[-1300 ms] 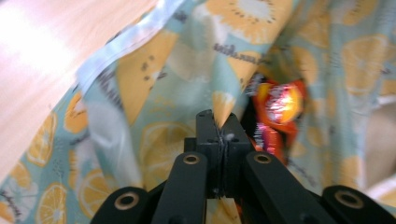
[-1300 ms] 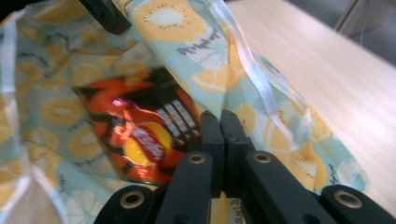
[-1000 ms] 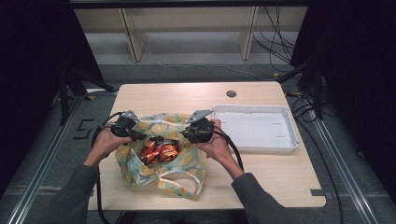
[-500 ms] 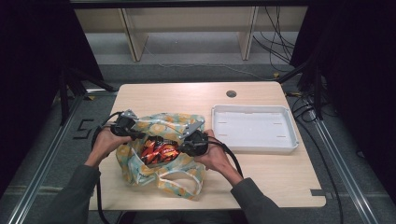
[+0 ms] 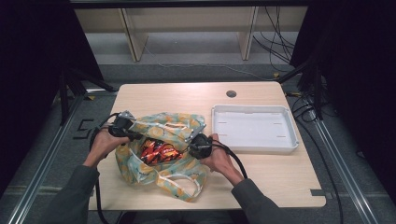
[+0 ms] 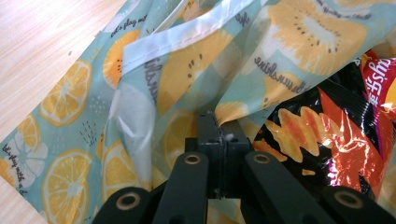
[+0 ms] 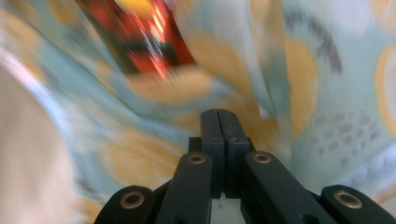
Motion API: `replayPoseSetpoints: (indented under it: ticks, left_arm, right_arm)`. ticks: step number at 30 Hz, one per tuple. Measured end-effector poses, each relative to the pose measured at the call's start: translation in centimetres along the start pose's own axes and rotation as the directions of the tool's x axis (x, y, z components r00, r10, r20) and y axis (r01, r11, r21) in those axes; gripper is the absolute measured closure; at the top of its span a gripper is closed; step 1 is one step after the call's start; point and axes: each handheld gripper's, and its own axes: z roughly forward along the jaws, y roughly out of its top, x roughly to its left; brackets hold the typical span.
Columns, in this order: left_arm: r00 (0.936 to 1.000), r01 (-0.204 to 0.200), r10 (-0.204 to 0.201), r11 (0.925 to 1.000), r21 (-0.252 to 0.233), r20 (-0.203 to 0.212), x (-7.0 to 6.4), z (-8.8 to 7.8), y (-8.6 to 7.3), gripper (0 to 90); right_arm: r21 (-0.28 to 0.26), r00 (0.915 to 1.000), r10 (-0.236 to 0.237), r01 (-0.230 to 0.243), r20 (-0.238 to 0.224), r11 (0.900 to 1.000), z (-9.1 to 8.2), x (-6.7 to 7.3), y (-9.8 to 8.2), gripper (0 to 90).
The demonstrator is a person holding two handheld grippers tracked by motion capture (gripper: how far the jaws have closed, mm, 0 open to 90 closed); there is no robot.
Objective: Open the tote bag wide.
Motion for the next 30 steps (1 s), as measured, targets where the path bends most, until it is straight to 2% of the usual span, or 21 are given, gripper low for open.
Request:
replayPoseSetpoints:
  ticks: [1, 2, 3, 5, 7, 9, 10, 11, 12, 13, 15, 18, 19, 21, 22, 23, 25, 26, 28, 29, 30]
  left_arm:
    - [1.0000, 0.001, -0.001, 1.0000, 0.000, 0.001, 0.0, 0.0, 0.0, 88.4]
    - [1.0000, -0.005, 0.005, 0.9999, 0.014, 0.004, 0.0, -0.2, 0.0, 87.9]
    - [0.9999, 0.012, -0.012, 0.9999, 0.000, -0.003, -0.1, -0.2, -0.1, 86.4]
    - [1.0000, 0.003, -0.003, 1.0000, 0.000, -0.002, -0.2, -0.5, -0.2, 83.9]
    - [0.9996, 0.024, -0.025, 0.9995, -0.021, -0.015, -0.6, -0.8, -0.2, 75.0]
    - [0.9998, 0.011, -0.011, 0.9994, -0.034, -0.013, -1.2, -1.7, -0.2, 69.6]
    - [0.9998, 0.004, -0.005, 0.9991, -0.042, -0.019, -1.4, -2.1, -0.1, 66.9]
    - [0.9997, -0.007, 0.006, 0.9991, -0.041, -0.024, -1.8, -2.8, 0.1, 65.7]
    - [0.9996, -0.015, 0.013, 0.9974, -0.070, -0.027, -2.4, -3.6, 0.1, 63.5]
    - [0.9994, -0.019, 0.016, 0.9959, -0.089, -0.029, -2.8, -4.0, 0.2, 63.5]
    - [0.9991, -0.033, 0.030, 0.9927, -0.116, -0.031, -4.0, -5.1, 0.2, 62.8]
    - [0.9977, -0.056, 0.061, 0.9889, -0.137, 0.029, -6.4, -5.9, -0.3, 63.4]
    - [0.9965, -0.067, 0.073, 0.9885, -0.136, 0.041, -6.8, -5.9, -0.5, 63.6]
    - [0.9961, -0.055, 0.062, 0.9925, -0.109, 0.062, -7.7, -5.5, -1.2, 62.7]
    - [0.9973, -0.049, 0.054, 0.9957, -0.078, 0.051, -7.9, -5.1, -1.6, 61.4]
    - [0.9986, -0.038, 0.041, 0.9967, -0.072, 0.033, -8.0, -4.9, -1.9, 59.7]
    - [0.9989, -0.040, 0.040, 0.9991, -0.010, 0.025, -8.1, -4.3, -2.6, 56.4]
    - [0.9994, -0.033, 0.033, 0.9994, 0.006, 0.013, -8.1, -4.0, -2.9, 53.8]
    - [0.9997, -0.022, 0.022, 0.9993, 0.029, -0.006, -8.1, -3.4, -3.4, 50.5]
    - [0.9999, 0.002, -0.002, 0.9998, 0.021, -0.017, -8.3, -2.8, -3.7, 49.1]
    - [0.9999, -0.008, 0.008, 0.9994, 0.033, -0.014, -8.3, -2.7, -3.9, 48.8]
  right_arm:
    - [-0.025, 0.9994, 0.034, -0.034, -0.009, 0.999, -0.6, 0.6, 0.4, 90.0]
    - [-0.043, 0.9997, 0.007, -0.008, -0.022, 0.999, -0.9, 0.6, 0.7, 90.0]
    - [-0.068, 0.9996, 0.010, -0.012, -0.026, 0.998, -1.2, 1.0, 1.1, 90.0]
    - [-0.097, 0.9989, -0.010, 0.006, -0.046, 0.995, -1.6, 1.4, 1.5, 90.0]
    - [-0.101, 0.9983, -0.027, 0.021, -0.052, 0.995, -1.6, 1.7, 1.7, 90.0]
    - [-0.091, 0.9984, -0.031, 0.027, -0.046, 0.996, -1.3, 1.6, 1.7, 90.0]
    - [-0.082, 0.9990, -0.015, 0.011, -0.043, 0.997, -1.2, 1.6, 1.6, 90.0]
    - [-0.081, 0.9991, -0.016, 0.013, -0.039, 0.997, -1.1, 1.4, 1.5, 90.0]
    - [-0.087, 0.9990, -0.022, 0.018, -0.039, 0.996, -1.1, 1.2, 1.4, 90.0]
    - [-0.084, 0.9990, 0.007, -0.010, -0.043, 0.996, -1.1, 1.2, 1.2, 89.6]
    - [-0.077, 0.9987, 0.030, -0.033, -0.042, 0.996, -1.4, 1.1, 1.1, 89.2]
    - [-0.110, 0.9990, 0.003, -0.008, -0.045, 0.994, -1.5, 0.8, 1.1, 88.2]
    - [-0.113, 0.9991, -0.001, -0.003, -0.043, 0.994, -1.5, 0.7, 1.2, 87.6]
    - [-0.108, 0.9987, 0.020, -0.025, -0.047, 0.994, -1.7, 0.9, 1.2, 86.9]
    - [-0.108, 0.9987, 0.025, -0.030, -0.045, 0.994, -1.8, 1.0, 1.2, 86.6]
    - [-0.117, 0.9988, 0.020, -0.025, -0.046, 0.993, -1.9, 1.1, 1.2, 85.9]
    - [-0.118, 0.9988, 0.013, -0.018, -0.046, 0.993, -2.0, 1.2, 1.2, 84.6]
    - [-0.121, 0.9986, 0.026, -0.031, -0.046, 0.992, -2.1, 1.3, 1.2, 83.2]
    - [-0.123, 0.9986, 0.022, -0.027, -0.049, 0.992, -2.2, 1.2, 1.2, 81.0]
    - [-0.130, 0.9990, 0.020, -0.025, -0.041, 0.991, -2.2, 1.1, 1.2, 79.9]
    - [-0.135, 0.9987, 0.026, -0.032, -0.045, 0.990, -2.2, 1.1, 1.1, 78.1]
